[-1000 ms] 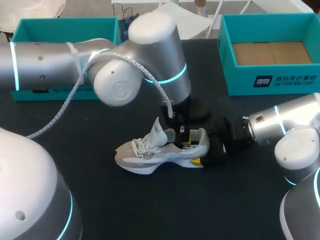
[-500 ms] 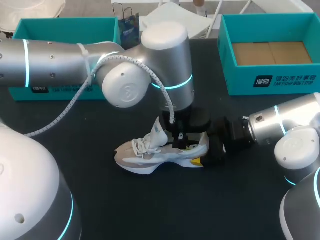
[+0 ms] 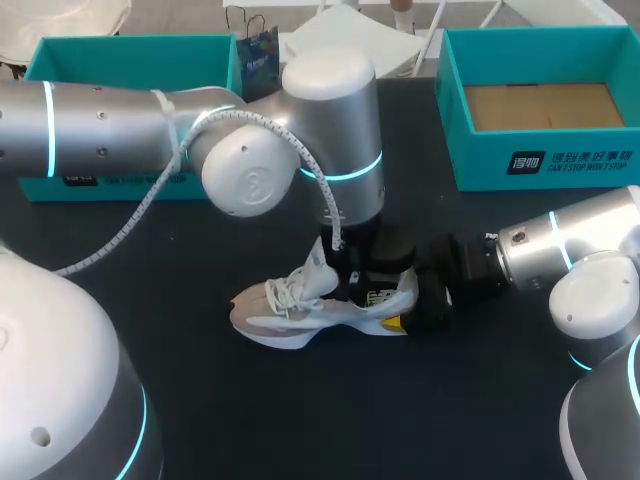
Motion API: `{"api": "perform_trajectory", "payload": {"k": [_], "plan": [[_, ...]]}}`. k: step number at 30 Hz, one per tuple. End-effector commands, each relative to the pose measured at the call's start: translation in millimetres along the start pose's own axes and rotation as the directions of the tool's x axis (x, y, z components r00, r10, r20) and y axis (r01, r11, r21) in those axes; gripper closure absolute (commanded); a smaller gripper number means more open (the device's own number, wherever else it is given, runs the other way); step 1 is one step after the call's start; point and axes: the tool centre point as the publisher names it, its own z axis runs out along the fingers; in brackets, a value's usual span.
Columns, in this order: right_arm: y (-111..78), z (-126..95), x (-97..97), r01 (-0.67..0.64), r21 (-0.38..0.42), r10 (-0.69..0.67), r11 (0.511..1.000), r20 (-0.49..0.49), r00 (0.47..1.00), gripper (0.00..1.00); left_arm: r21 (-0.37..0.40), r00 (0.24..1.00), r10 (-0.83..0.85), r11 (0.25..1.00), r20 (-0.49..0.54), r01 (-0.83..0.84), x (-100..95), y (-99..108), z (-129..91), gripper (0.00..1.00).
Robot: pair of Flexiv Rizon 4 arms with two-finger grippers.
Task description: Take the shoe out of the shoebox, open the shoe tongue, remove and reinsert the insole, then place the shoe into the shoebox
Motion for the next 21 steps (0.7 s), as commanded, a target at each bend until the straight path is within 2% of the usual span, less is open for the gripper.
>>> {"api": "perform_trajectory", "payload": {"k": [1, 3, 4, 8, 14, 16, 18, 21], "plan": [[-2.3, 5.9, -0.7, -0.001, 0.001, 0.001, 1.000, 0.000, 1.000, 1.00, -0.010, 1.000, -0.006, 1.000, 0.005, 0.007, 2.2, 1.1, 4.3, 0.82], [-2.3, 5.9, -0.7, -0.001, 0.001, 0.001, 1.000, 0.000, 1.000, 1.00, -0.014, 1.000, -0.011, 1.000, 0.006, 0.011, 1.9, 2.0, 6.3, 0.75], [-2.3, 5.9, -0.7, -0.001, 0.001, 0.001, 1.000, 0.000, 1.000, 1.00, -0.017, 1.000, -0.014, 1.000, 0.008, 0.014, 1.7, 2.5, 7.5, 0.68], [-2.3, 5.9, -0.7, -0.001, 0.001, 0.001, 1.000, 0.000, 1.000, 1.00, -0.027, 1.000, -0.021, 0.999, 0.020, 0.021, 0.0, 4.8, 11.5, 0.70], [-2.3, 5.9, -0.7, -0.001, 0.001, 0.001, 1.000, 0.000, 1.000, 1.00, -0.026, 0.996, -0.023, 0.999, 0.081, 0.025, -6.4, 8.4, 14.2, 0.65], [-2.3, 5.9, -0.7, -0.001, 0.001, 0.001, 1.000, 0.000, 1.000, 1.00, -0.022, 0.995, -0.011, 1.000, 0.095, 0.013, -8.2, 8.7, 14.8, 0.63], [-2.3, 5.9, -0.7, -0.001, 0.001, 0.001, 1.000, 0.000, 1.000, 1.00, -0.016, 0.995, -0.004, 1.000, 0.098, 0.005, -10.5, 8.9, 16.7, 0.56], [-2.3, 5.9, -0.7, -0.001, 0.001, 0.001, 1.000, 0.000, 1.000, 1.00, -0.019, 0.994, 0.000, 1.000, 0.112, 0.002, -14.8, 8.7, 21.6, 0.54]]}}
